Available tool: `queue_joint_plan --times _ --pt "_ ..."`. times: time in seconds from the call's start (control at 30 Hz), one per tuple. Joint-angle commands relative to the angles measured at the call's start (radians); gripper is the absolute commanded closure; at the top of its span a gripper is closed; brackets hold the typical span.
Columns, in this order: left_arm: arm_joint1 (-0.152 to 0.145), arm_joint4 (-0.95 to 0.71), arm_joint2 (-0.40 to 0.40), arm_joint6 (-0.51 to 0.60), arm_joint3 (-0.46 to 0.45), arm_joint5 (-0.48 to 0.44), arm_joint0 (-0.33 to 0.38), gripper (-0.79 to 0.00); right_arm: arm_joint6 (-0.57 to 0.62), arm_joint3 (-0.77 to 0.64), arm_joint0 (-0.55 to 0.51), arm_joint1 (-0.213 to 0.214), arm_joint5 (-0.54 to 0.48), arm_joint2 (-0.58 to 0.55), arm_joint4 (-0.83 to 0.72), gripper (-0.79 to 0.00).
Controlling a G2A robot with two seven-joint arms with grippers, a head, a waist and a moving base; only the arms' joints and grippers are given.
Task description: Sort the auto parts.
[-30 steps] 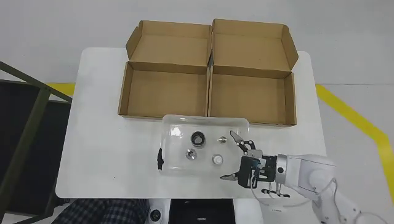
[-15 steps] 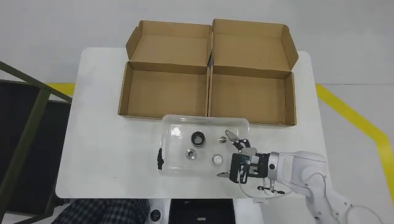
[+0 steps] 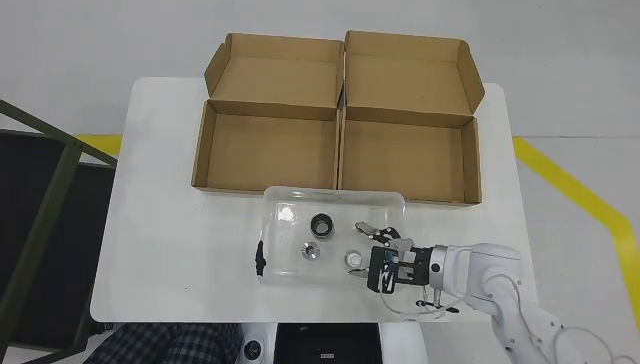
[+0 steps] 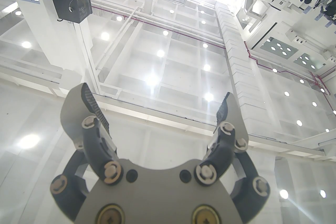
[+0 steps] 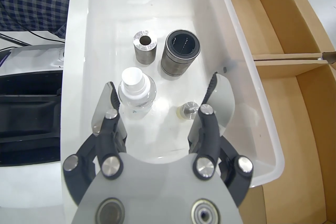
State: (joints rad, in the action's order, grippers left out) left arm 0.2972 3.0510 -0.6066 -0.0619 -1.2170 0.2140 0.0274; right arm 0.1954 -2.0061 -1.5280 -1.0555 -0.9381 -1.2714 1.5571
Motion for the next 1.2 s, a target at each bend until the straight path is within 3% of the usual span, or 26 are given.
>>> queue_joint_plan --times 0.0,0.13,0.27,0.57,0.6,0.7,1.17 --pt "0.0 0.0 0.0 0.0 0.0 0.0 0.0 -0.785 0.007 0.002 0.004 0.001 -0.004 0.006 0.001 -0.603" --pt "0.0 0.0 0.0 0.0 0.0 0.0 0.0 -0.785 0.015 0.009 0.01 0.003 -0.007 0.021 0.0 -0.56" --pt "0.0 0.0 0.0 0.0 0.0 0.0 0.0 -0.785 0.022 0.02 0.017 0.003 -0.002 0.035 -0.003 -0.394" --pt "0.0 0.0 0.0 0.0 0.0 0.0 0.0 -0.785 0.033 0.039 0.037 0.006 0.002 0.063 -0.008 -0.308" --pt "0.0 0.0 0.0 0.0 0.0 0.0 0.0 -0.785 0.034 0.039 0.039 0.006 0.001 0.066 -0.009 -0.277" --pt "0.0 0.0 0.0 0.0 0.0 0.0 0.0 -0.785 0.035 0.04 0.046 0.007 -0.005 0.073 -0.011 0.0" --pt "0.0 0.0 0.0 0.0 0.0 0.0 0.0 -0.785 -0.018 -0.032 0.036 0.022 -0.028 0.039 -0.051 0.0"
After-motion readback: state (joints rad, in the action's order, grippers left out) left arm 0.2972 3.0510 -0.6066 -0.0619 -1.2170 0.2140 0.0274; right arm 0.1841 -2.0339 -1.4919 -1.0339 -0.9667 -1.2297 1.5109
